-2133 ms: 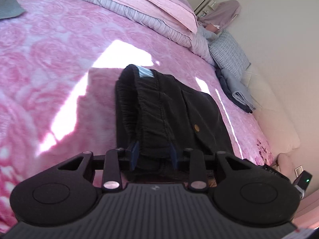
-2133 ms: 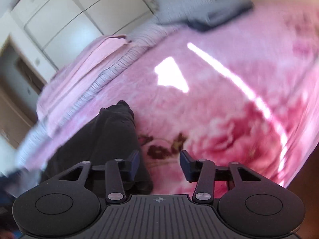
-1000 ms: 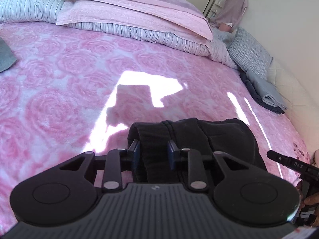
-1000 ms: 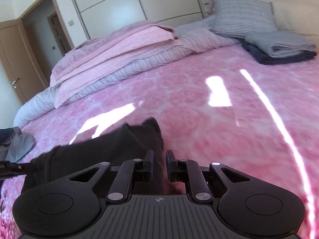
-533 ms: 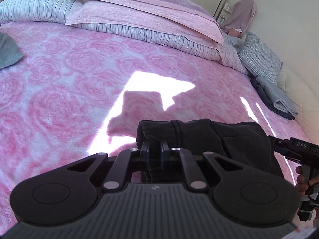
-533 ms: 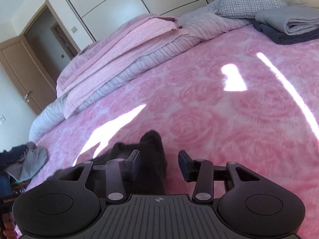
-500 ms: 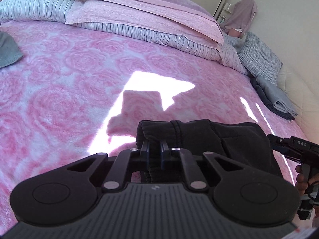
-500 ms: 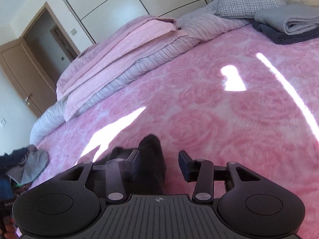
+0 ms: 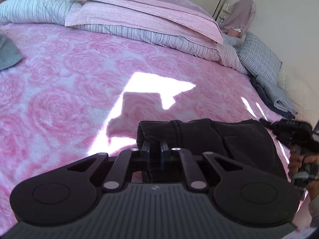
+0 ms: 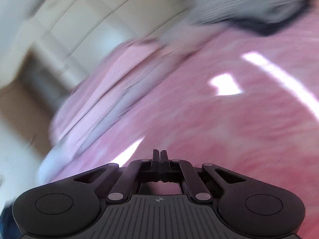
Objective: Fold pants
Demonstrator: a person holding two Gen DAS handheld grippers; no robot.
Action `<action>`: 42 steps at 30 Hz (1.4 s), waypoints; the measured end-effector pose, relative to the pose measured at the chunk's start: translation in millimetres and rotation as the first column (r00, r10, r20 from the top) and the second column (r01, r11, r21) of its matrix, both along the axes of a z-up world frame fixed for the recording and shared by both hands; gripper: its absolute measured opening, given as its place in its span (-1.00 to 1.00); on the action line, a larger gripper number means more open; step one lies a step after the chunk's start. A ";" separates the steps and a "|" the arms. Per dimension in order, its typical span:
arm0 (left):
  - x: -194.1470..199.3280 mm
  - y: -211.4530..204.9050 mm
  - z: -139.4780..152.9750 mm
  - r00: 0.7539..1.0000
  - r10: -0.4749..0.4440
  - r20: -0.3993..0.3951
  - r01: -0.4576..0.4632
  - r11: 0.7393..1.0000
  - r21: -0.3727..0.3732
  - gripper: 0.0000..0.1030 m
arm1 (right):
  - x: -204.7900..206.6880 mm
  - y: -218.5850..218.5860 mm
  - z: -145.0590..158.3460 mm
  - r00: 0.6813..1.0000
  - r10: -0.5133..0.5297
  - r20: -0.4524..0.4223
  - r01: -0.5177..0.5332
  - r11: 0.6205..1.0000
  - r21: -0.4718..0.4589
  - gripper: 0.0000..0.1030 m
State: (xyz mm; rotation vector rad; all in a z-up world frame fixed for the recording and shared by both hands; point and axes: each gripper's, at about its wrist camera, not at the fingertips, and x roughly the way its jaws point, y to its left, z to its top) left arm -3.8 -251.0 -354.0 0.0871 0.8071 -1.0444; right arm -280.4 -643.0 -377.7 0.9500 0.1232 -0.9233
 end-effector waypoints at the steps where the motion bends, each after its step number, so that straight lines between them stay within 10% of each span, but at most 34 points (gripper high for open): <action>1: -0.8 0.2 -0.9 1.000 -0.001 0.006 0.001 1.000 0.000 -0.84 | -9.6 -12.1 -7.0 0.998 -0.056 -0.033 0.059 0.996 0.074 -1.00; 6: 4.8 1.9 -1.1 0.999 0.004 -0.037 -0.005 1.000 -0.018 -0.84 | -27.3 -17.3 -24.6 0.990 0.136 0.037 -0.141 0.961 0.239 -0.97; 8: 12.7 7.2 1.3 0.994 0.025 -0.108 -0.031 0.998 -0.053 -0.76 | -34.9 -5.0 -21.3 0.986 0.143 0.086 -0.159 0.962 0.223 -0.21; 10: 18.0 12.9 7.4 0.990 0.047 -0.131 -0.058 0.995 -0.079 -0.67 | -41.8 11.8 -15.4 0.986 0.134 0.101 -0.153 0.967 0.203 0.06; 21: 10.3 -3.7 3.2 0.996 0.047 -0.078 -0.046 0.999 0.022 -0.48 | -42.4 130.8 10.1 0.989 0.116 -0.095 -0.107 0.990 0.096 0.06; 25: -5.3 23.7 27.5 0.999 0.032 0.004 -0.032 0.999 0.024 -0.56 | -55.0 183.4 52.5 0.989 0.073 -0.125 -0.078 0.996 -0.034 0.06; 42: -116.8 140.1 60.9 0.996 -0.069 0.052 0.061 0.989 0.138 -0.55 | -43.7 360.1 83.2 0.937 0.104 -0.335 -0.133 0.989 -0.064 0.06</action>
